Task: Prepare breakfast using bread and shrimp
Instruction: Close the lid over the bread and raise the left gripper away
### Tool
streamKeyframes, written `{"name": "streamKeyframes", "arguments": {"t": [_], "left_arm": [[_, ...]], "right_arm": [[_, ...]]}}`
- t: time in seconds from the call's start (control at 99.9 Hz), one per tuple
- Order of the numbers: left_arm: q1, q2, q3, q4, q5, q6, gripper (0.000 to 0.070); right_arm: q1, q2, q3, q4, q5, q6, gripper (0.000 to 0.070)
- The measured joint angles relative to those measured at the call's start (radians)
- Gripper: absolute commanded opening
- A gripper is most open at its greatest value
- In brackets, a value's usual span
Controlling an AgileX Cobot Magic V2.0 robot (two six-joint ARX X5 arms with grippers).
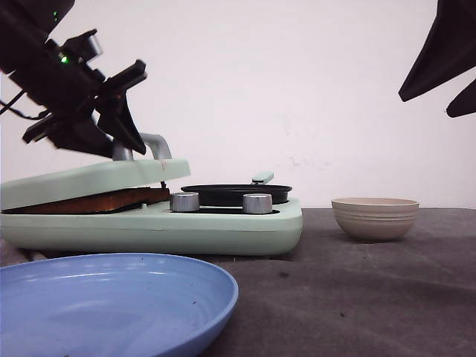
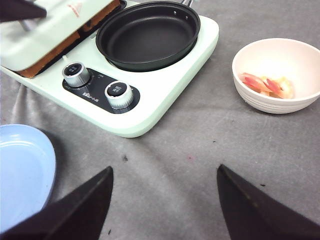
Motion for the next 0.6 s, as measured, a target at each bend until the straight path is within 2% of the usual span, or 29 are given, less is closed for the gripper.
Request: {"name": "streamKeyframes", "arguments": {"t": [0.04, 0.22, 0.471, 0.601], "left_arm": [[0.004, 0.000, 0.001, -0.001, -0.003, -0.005, 0.0437], [0.023, 0.005, 0.032, -0.037, 0.046, -0.017, 0.0437], [0.026, 0.025, 0.183, -0.221, 0.109, -0.026, 0.0435], [0.026, 0.017, 0.306, -0.287, 0.118, -0.002, 0.0435]], "right_arm": [[0.000, 0.000, 0.000, 0.000, 0.000, 0.000, 0.0398], [0.000, 0.000, 0.000, -0.005, 0.000, 0.000, 0.0398], [0.000, 0.000, 0.000, -0.017, 0.000, 0.000, 0.0398], [0.000, 0.000, 0.000, -0.023, 0.000, 0.000, 0.0398]]}}
